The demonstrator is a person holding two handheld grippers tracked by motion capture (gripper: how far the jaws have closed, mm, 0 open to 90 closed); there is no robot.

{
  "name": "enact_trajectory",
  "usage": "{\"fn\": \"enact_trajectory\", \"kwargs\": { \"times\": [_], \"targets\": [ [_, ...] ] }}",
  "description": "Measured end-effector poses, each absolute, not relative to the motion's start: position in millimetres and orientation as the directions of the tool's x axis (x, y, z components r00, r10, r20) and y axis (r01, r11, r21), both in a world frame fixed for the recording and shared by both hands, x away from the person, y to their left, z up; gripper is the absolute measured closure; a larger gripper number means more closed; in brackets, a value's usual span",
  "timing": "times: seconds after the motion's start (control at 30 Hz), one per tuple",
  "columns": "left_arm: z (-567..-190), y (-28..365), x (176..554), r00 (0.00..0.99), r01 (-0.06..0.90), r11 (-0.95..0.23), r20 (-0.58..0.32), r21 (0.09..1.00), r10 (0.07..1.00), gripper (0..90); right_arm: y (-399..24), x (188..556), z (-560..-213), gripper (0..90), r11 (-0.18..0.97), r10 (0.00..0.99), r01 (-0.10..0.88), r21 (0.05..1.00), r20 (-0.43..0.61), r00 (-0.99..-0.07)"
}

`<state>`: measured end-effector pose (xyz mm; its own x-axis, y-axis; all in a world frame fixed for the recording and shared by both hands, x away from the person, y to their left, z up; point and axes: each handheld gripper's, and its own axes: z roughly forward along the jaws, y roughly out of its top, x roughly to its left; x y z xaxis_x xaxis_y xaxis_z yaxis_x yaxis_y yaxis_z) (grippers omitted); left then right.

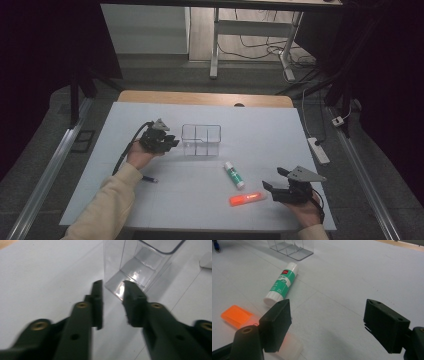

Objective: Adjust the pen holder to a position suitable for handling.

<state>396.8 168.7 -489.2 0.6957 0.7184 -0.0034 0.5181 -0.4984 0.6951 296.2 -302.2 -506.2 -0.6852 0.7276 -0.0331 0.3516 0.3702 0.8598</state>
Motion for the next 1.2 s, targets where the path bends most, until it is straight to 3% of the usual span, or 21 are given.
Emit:
{"fn": "enact_trajectory", "kwargs": {
  "times": [0.13,0.43,1.2],
  "targets": [
    [-483,174,390,0.716,0.497,-0.534,0.025,0.684,0.698,47.2,-302,296,-506,21.8,0.37,0.727,0.352,0.86,-0.033,-0.686],
    [-471,182,380,0.733,0.487,-0.545,0.02,0.682,0.68,31.1,-302,296,-507,21.8,0.37,0.728,0.352,0.86,-0.033,-0.684],
    [-445,217,360,0.767,0.464,-0.576,0.02,0.674,0.642,27.5,-304,295,-506,21.9,0.367,0.729,0.347,0.863,-0.035,-0.684]
  ]
}}
